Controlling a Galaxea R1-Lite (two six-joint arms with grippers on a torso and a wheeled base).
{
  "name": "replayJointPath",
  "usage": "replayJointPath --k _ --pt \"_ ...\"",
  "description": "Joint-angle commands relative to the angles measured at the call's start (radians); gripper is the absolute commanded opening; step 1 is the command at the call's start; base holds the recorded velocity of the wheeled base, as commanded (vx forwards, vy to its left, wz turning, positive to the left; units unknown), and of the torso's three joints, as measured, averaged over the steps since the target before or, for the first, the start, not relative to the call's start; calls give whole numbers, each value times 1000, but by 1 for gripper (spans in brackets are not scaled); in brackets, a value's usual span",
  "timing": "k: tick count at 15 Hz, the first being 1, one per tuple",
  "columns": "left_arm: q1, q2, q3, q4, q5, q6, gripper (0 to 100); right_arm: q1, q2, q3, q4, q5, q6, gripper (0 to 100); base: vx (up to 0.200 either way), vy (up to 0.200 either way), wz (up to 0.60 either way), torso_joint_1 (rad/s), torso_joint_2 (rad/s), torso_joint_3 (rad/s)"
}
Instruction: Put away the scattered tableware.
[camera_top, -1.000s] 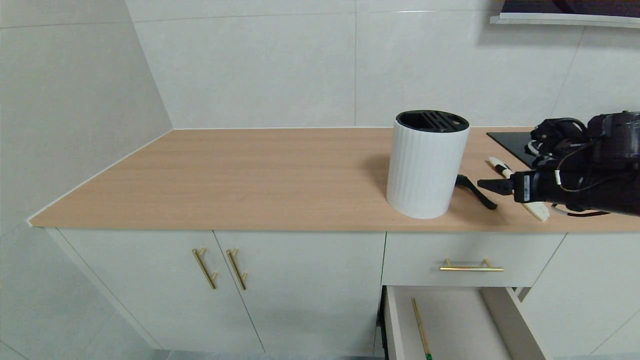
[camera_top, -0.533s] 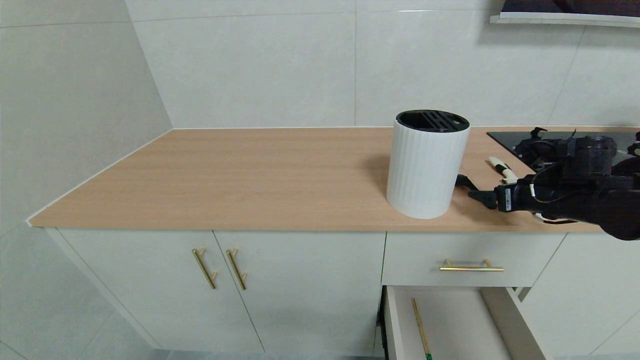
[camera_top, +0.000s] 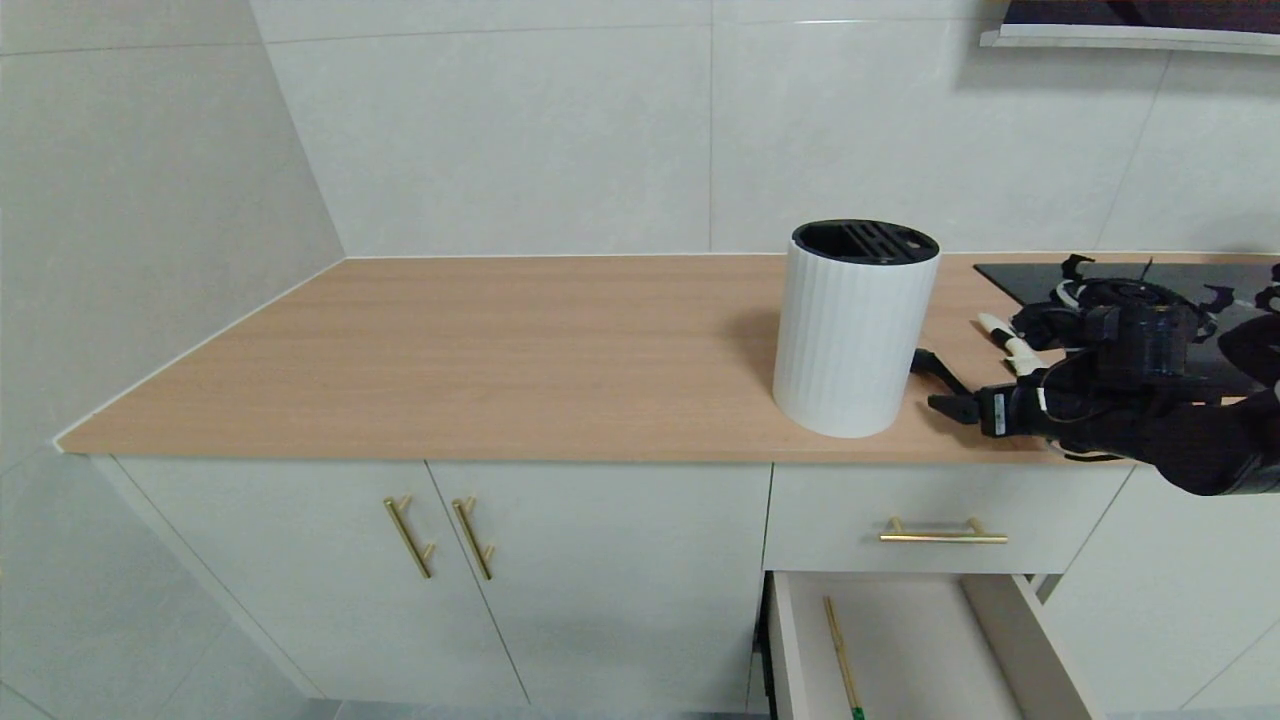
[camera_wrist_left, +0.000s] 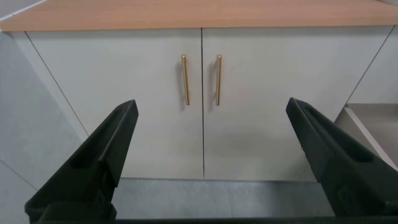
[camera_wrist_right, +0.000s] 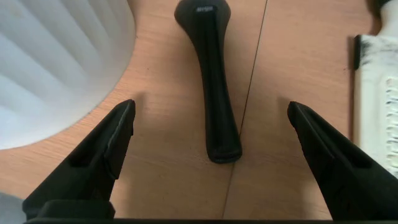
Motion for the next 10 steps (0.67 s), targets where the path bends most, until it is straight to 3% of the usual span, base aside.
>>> replayJointPath --k 1,6,7,10 --pt "0 0 0 -1 0 0 100 1 21 0 -24 -3 1 100 0 0 0 0 0 0" --pt "0 0 0 1 0 0 100 3 34 0 -36 -5 0 100 0 0 0 0 0 0" --pt "0 0 0 1 0 0 100 3 37 0 -36 -5 0 0 0 0 0 0 0 0" --pt "0 0 0 -1 0 0 100 3 38 0 -30 -5 0 0 0 0 0 0 0 0"
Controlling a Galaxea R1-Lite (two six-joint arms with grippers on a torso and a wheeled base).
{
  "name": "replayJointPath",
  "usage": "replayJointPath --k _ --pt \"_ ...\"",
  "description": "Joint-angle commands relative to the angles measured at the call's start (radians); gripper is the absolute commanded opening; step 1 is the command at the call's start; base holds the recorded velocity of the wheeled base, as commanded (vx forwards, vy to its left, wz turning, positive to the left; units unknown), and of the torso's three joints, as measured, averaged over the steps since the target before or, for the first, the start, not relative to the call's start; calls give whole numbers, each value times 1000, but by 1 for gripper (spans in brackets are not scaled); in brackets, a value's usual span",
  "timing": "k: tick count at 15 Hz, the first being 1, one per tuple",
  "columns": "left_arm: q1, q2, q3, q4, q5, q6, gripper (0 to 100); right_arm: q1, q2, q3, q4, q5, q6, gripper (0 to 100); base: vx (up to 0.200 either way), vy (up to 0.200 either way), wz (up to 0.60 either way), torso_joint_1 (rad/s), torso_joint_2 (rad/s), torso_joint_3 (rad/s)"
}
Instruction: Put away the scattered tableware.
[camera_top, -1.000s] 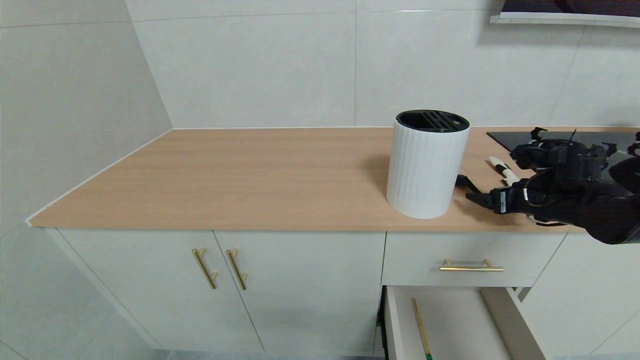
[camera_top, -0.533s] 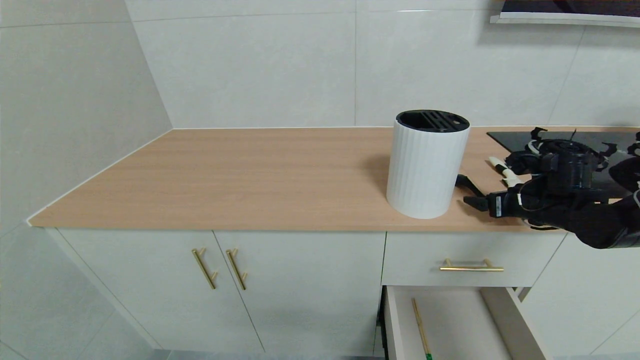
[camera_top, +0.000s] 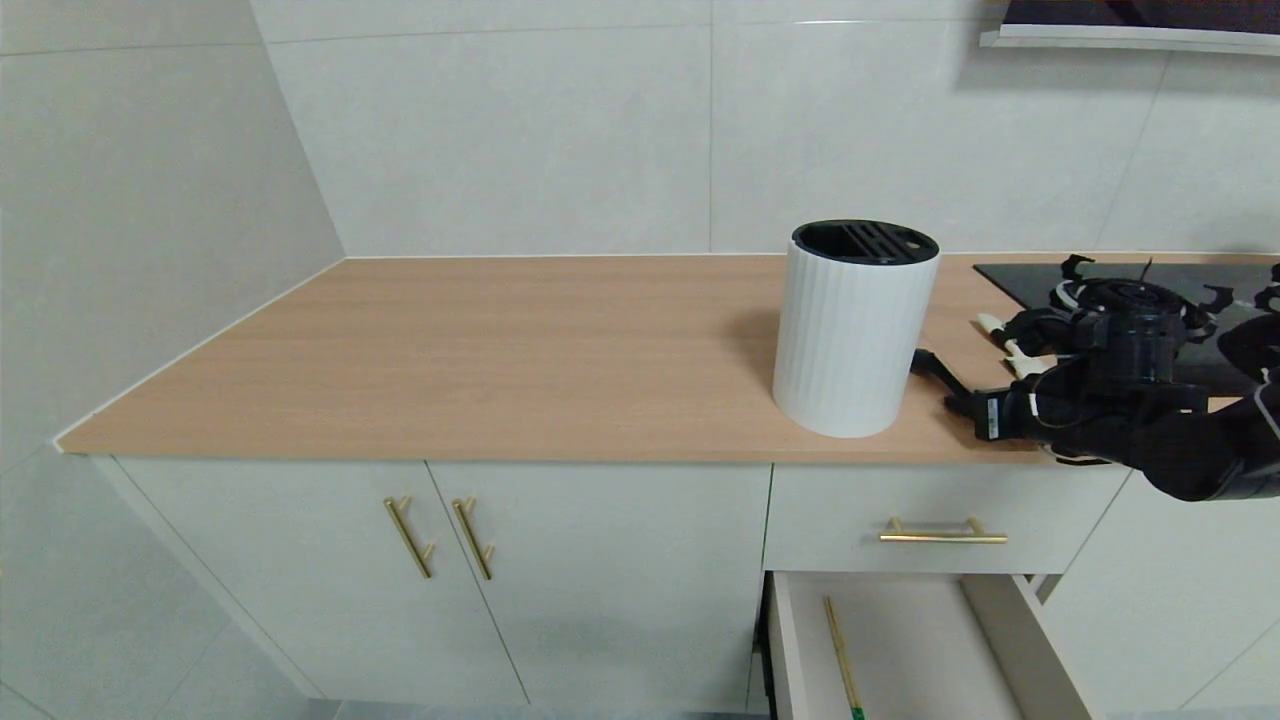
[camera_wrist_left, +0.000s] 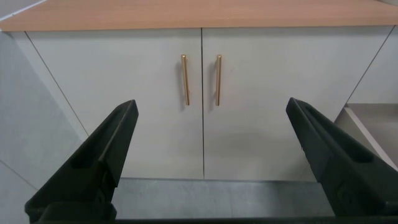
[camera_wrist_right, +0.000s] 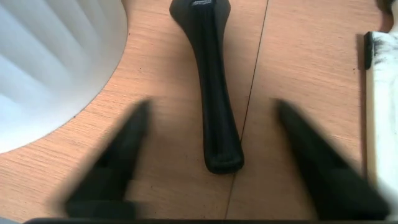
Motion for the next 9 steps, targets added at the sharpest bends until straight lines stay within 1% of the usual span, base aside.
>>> replayJointPath --k 1,4,7,8,9 --pt "0 0 0 0 0 1 100 2 2 0 6 1 0 0 0 0 0 0 0 0" --pt "0 0 0 1 0 0 100 2 -1 -1 8 -1 0 0 0 0 0 0 0 0" --pt "0 0 0 1 0 1 100 8 -20 2 26 -50 1 0 0 0 0 0 0 0" --pt "0 0 0 0 0 0 100 11 -40 5 52 -59 1 0 0 0 0 0 0 0" --pt "0 0 0 1 0 1 100 25 -112 5 155 -72 20 0 0 0 0 0 0 0"
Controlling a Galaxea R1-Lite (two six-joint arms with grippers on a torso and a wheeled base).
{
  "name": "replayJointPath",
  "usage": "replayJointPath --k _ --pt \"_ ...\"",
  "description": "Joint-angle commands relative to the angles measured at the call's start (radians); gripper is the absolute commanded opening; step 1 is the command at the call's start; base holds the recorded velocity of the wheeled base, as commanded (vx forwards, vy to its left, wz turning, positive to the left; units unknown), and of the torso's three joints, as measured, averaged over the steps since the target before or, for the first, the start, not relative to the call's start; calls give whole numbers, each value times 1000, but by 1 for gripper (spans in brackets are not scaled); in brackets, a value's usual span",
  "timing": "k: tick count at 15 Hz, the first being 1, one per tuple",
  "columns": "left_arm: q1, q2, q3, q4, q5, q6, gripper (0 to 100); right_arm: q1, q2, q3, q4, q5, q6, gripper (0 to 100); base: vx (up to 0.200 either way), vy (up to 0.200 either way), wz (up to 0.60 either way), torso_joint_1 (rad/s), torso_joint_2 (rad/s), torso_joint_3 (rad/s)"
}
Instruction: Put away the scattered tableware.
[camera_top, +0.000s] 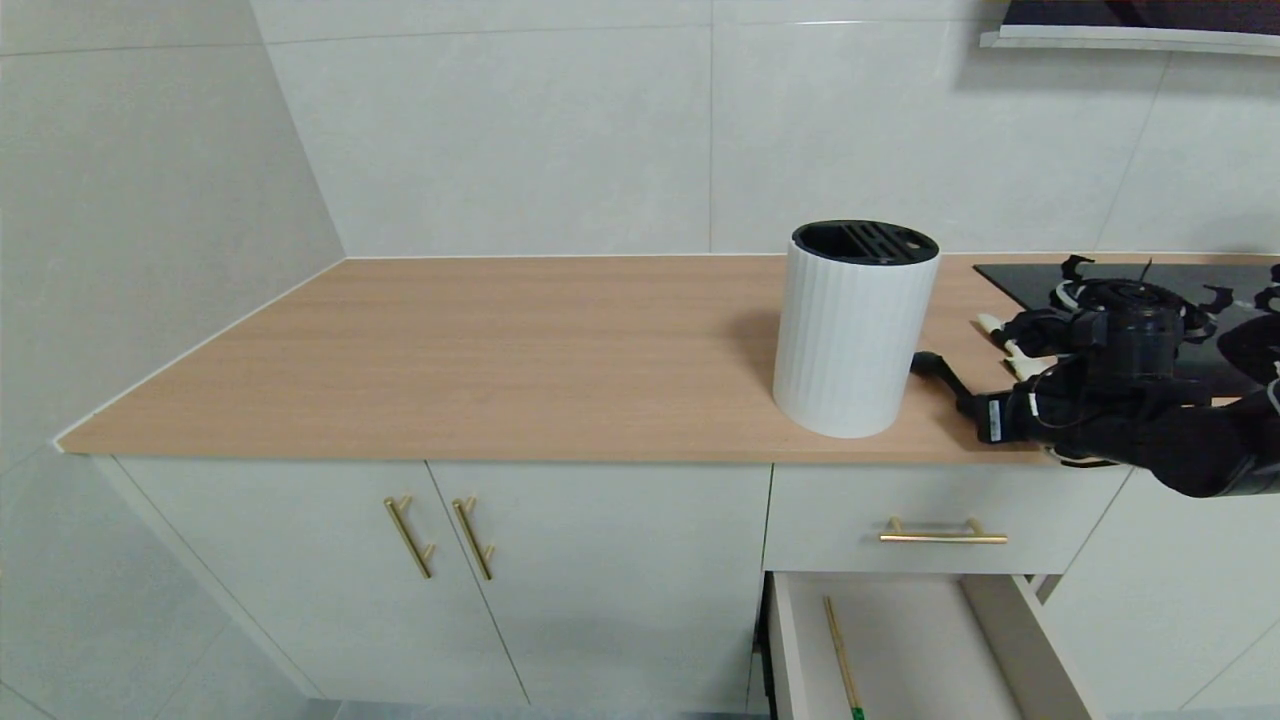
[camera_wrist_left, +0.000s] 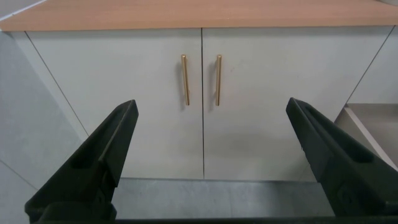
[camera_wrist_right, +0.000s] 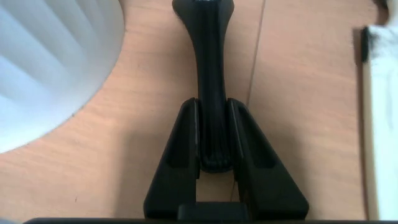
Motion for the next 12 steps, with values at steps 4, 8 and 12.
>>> replayJointPath --k 4,8,12 --pt "0 0 0 1 0 1 100 94 -357 -18 480 -58 181 0 0 0 0 0 0 0" --pt "0 0 0 1 0 0 100 147 -607 -16 757 -55 302 0 0 0 0 0 0 0" --pt "0 0 0 -1 0 0 100 147 -740 44 868 -27 307 0 0 0 0 0 0 0"
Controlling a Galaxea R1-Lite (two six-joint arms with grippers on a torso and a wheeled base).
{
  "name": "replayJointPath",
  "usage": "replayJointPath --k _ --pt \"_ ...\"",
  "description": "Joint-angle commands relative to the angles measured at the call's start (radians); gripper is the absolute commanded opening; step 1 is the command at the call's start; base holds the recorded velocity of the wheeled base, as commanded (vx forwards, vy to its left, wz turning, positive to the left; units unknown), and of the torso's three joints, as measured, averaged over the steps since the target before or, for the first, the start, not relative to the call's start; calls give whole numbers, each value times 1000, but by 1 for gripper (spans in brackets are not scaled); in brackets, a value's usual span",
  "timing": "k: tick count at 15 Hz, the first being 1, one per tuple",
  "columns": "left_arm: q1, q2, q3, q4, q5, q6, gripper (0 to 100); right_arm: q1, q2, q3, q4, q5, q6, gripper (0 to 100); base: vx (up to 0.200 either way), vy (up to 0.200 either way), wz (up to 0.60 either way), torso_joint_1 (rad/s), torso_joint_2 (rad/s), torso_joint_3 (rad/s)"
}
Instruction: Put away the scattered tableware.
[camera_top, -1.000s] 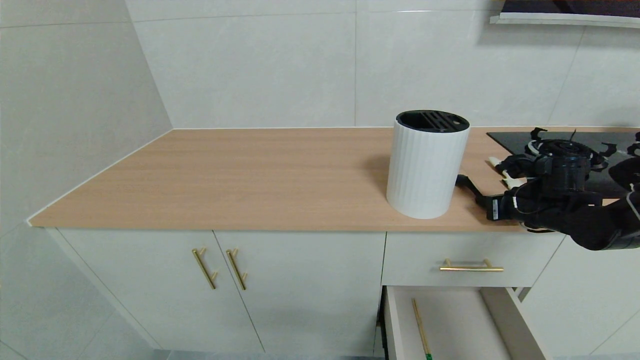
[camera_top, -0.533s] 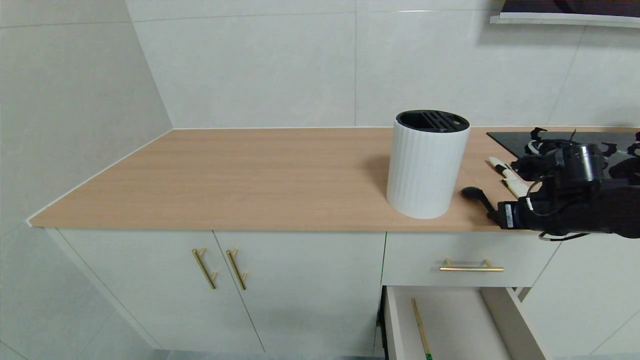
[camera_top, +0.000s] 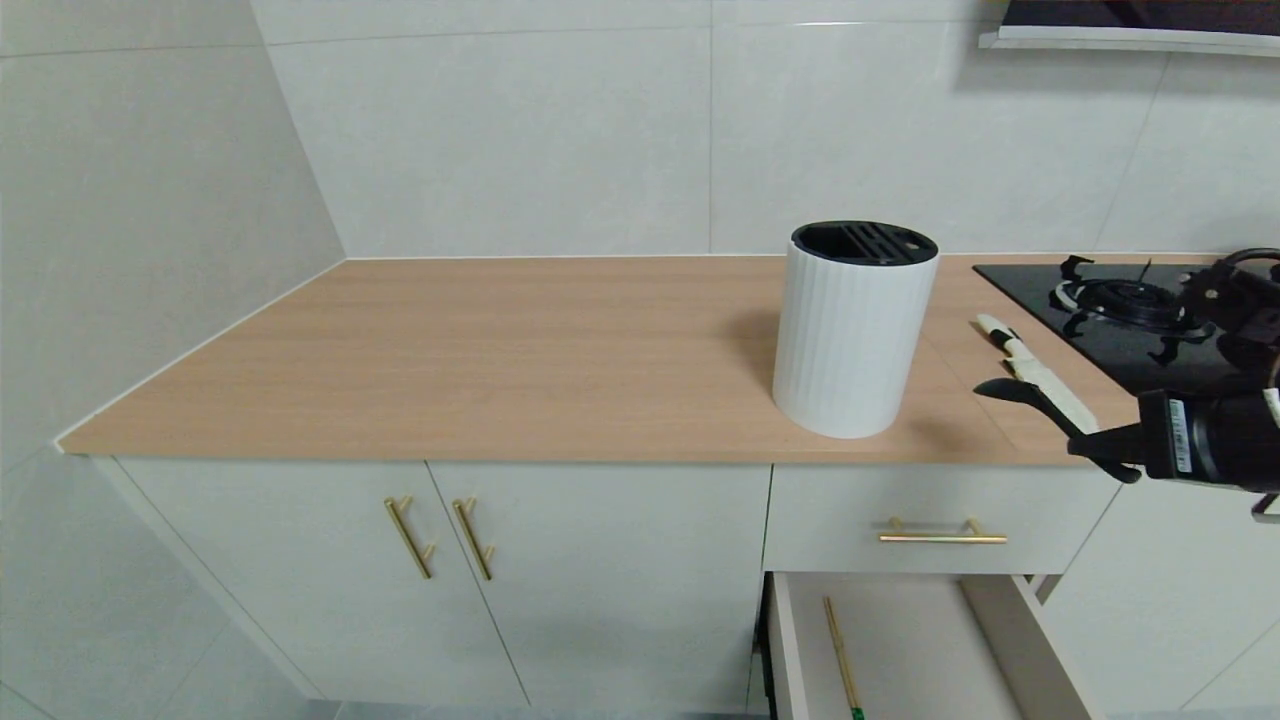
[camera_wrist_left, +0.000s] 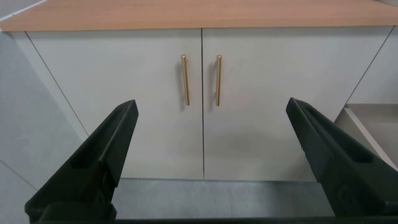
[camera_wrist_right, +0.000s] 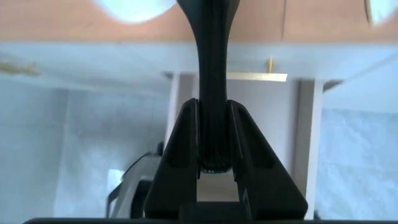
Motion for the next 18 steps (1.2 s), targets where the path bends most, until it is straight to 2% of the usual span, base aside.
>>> replayJointPath --k 1,4,14,18 --pt "0 0 0 1 0 0 100 15 -124 91 7 8 0 0 0 0 0 0 0 0" --pt "0 0 0 1 0 1 100 59 -133 186 -22 6 -7 0 0 0 0 0 0 0" --pt "0 0 0 1 0 0 100 62 -26 232 -41 6 -32 0 0 0 0 0 0 0" --pt "0 0 0 -1 0 0 100 62 -20 249 -59 6 -33 0 0 0 0 -134 325 183"
